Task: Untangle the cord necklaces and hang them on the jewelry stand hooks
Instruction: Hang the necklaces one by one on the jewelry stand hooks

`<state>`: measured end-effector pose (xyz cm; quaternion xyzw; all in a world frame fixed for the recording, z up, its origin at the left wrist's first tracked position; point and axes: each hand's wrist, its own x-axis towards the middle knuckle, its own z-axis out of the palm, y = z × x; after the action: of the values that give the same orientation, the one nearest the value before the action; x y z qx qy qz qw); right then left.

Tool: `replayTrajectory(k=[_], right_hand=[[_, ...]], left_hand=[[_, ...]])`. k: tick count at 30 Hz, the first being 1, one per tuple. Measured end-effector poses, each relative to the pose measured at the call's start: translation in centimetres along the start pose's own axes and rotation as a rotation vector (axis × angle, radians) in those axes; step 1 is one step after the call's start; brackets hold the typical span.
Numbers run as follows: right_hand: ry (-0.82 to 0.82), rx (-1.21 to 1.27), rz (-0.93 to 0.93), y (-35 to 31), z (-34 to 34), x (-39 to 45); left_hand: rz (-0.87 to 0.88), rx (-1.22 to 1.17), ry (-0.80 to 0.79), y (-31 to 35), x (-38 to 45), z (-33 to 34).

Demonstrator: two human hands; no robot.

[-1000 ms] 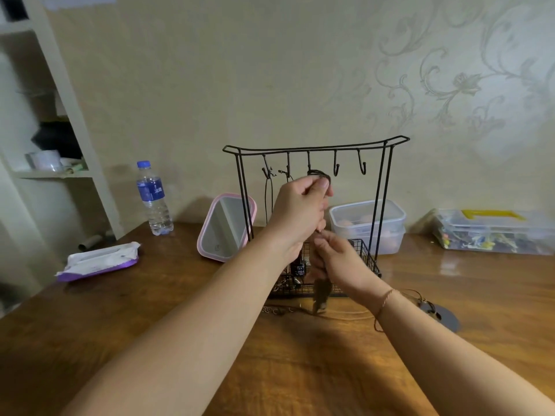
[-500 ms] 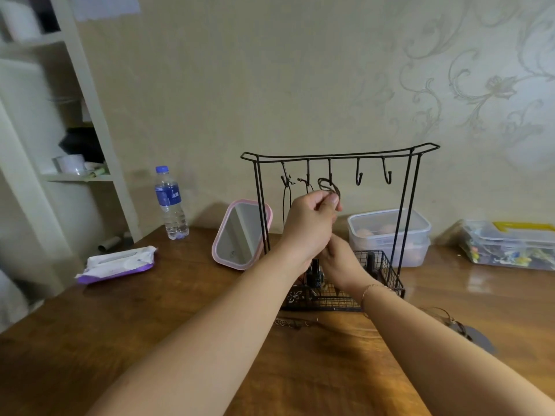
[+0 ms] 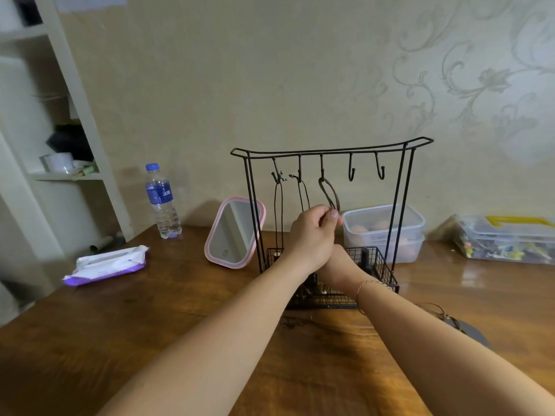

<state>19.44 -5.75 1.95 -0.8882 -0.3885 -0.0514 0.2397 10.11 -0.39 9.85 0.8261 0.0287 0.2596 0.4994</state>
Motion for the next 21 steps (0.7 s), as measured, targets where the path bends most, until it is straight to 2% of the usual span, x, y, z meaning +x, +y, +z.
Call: replayTrajectory(k=[5, 9, 12, 15, 17, 21], right_hand=[[0.041, 0.196, -0.041, 0.6, -1.2, -2.0], [0.054, 0.241, -0.06, 1.8, -2.3, -4.0], [-0.01, 0.169, -0.067, 2.4, -3.1, -5.0], [-0.053, 0.0, -0.023, 3.3, -3.2, -5.4], [-0.08, -0.028, 0.002, 3.4, -3.4, -5.8], [-0.121, -0.04, -0.086, 2.5, -3.8, -6.1]], left_hand=[[-0.04, 0.05, 0.022, -2.0, 0.2, 0.6], [-0.001, 0.063, 0.024, -3.2, -0.2, 1.1], [0.005, 0.059, 0.022, -3.8, -0.5, 1.2], [0.019, 0.15, 0.019, -4.5, -1.0, 0.9], [0.026, 0.183, 0.013, -4.6, -1.6, 0.6], [0.025, 0.194, -0.018, -4.5, -2.7, 0.0]])
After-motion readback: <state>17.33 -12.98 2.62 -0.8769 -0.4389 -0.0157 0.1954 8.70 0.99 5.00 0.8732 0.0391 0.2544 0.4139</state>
